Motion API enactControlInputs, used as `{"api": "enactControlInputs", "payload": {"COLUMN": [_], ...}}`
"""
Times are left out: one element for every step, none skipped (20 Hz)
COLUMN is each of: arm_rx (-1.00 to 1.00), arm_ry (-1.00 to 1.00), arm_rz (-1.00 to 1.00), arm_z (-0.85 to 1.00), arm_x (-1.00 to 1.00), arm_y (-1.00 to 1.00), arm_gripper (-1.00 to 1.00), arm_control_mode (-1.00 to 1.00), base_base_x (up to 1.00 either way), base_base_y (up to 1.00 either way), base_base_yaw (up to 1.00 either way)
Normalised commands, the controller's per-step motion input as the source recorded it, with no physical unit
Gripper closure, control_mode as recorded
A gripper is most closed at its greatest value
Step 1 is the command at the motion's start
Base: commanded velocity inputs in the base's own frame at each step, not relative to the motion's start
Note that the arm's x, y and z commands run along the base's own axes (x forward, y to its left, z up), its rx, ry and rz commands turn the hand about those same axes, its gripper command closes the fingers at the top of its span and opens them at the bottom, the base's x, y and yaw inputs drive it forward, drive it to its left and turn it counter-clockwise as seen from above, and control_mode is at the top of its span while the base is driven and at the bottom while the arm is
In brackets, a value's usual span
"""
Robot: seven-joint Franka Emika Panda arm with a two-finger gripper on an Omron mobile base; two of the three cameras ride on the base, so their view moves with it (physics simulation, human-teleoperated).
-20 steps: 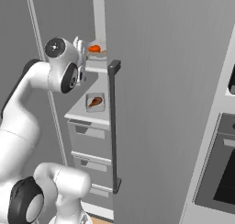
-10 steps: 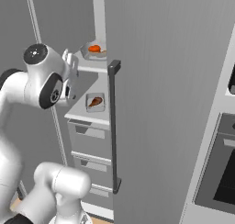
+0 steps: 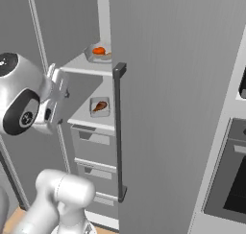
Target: Take the meat container that has the chicken drumstick and place it on the second highest rack of the freezer. Then take the vegetable container that has the squash and sweet potato and place it on the highest rack of the freezer.
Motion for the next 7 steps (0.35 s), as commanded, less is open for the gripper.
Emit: {"api": "enactControlInputs", "payload": {"arm_rx": [0.00,0.00,0.00,0.00,0.00,0.00,0.00], "arm_ry": [0.02,0.02,0.00,0.00,0.00,0.00,0.00], "arm_rz": [-0.05,-0.03,-0.01,-0.01,-0.01,-0.02,0.00], "arm_z": [0.00,0.00,0.00,0.00,0.00,0.00,0.00], "arm_x": [-1.00,-0.98,-0.91,-0.99,-1.00,-0.87,-0.71], "arm_y": [0.01,0.00,0.00,0.00,0.00,0.01,0.00], "arm_gripper": [-1.00,-1.00,-1.00,-1.00,-1.00,-1.00,-1.00], "arm_control_mode": [-1.00,-1.00,-1.00,-1.00,-1.00,-1.00,-1.00], "base_base_x": [0.00,0.00,0.00,0.00,0.00,0.00,0.00], "base_base_y": [0.00,0.00,0.00,0.00,0.00,0.00,0.00], "base_base_yaw": [0.00,0.00,0.00,0.00,0.00,0.00,0.00]}}
